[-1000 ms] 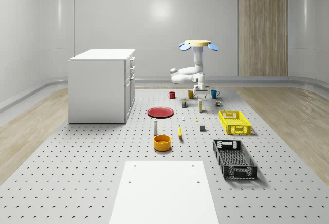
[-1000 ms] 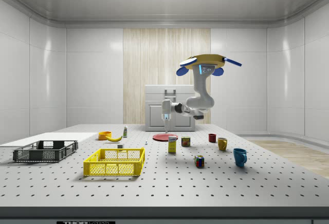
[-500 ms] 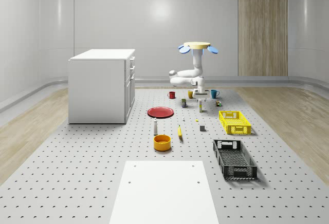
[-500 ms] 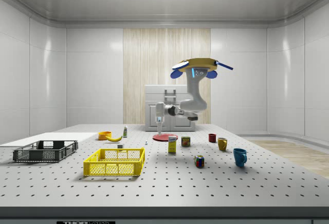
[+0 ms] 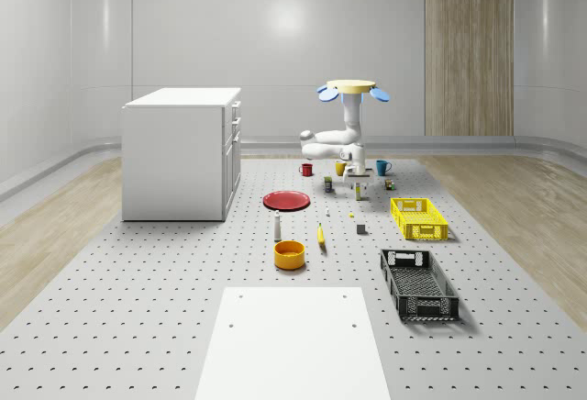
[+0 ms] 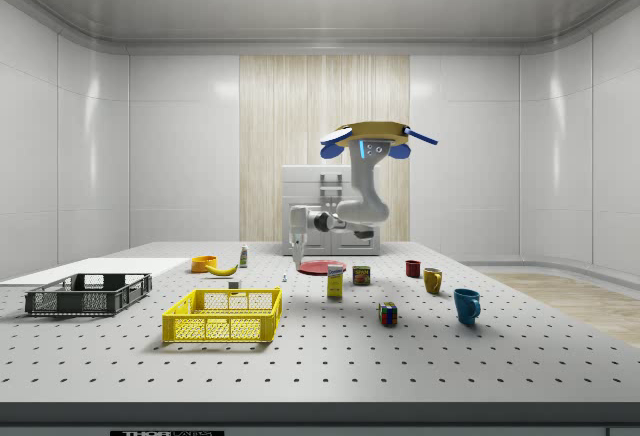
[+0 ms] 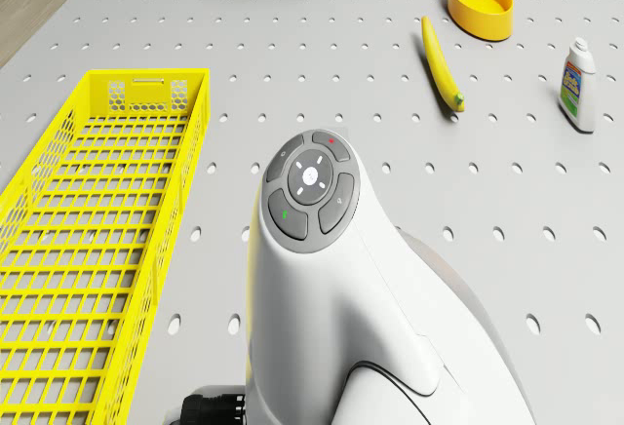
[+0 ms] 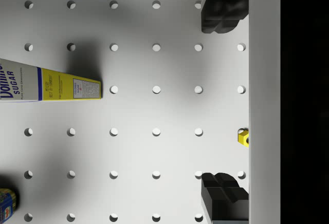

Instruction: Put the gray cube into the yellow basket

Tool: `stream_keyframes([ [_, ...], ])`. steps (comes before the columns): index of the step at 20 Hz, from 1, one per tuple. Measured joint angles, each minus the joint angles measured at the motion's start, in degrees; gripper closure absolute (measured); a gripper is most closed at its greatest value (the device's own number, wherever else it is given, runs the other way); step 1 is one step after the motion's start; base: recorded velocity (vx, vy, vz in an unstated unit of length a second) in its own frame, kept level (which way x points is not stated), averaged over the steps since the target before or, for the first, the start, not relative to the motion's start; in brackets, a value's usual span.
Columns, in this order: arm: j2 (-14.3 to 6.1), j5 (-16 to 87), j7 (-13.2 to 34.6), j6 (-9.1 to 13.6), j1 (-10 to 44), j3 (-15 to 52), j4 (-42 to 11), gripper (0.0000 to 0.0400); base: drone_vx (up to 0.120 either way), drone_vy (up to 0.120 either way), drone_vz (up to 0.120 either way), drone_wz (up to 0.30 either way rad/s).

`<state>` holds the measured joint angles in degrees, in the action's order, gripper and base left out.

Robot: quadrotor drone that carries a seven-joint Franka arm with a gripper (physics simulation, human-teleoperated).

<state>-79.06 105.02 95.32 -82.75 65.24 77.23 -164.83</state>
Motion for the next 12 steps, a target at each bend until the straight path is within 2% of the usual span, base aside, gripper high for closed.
stream_keyframes([
  [4,-0.7,-0.3,0.1,-0.6,0.2,0.1,0.0,0.0000,0.120,0.000,0.000,0.000],
  [12,-1.9,-0.8,0.4,-1.8,0.5,0.4,0.1,0.0000,0.120,0.000,-0.115,0.000],
])
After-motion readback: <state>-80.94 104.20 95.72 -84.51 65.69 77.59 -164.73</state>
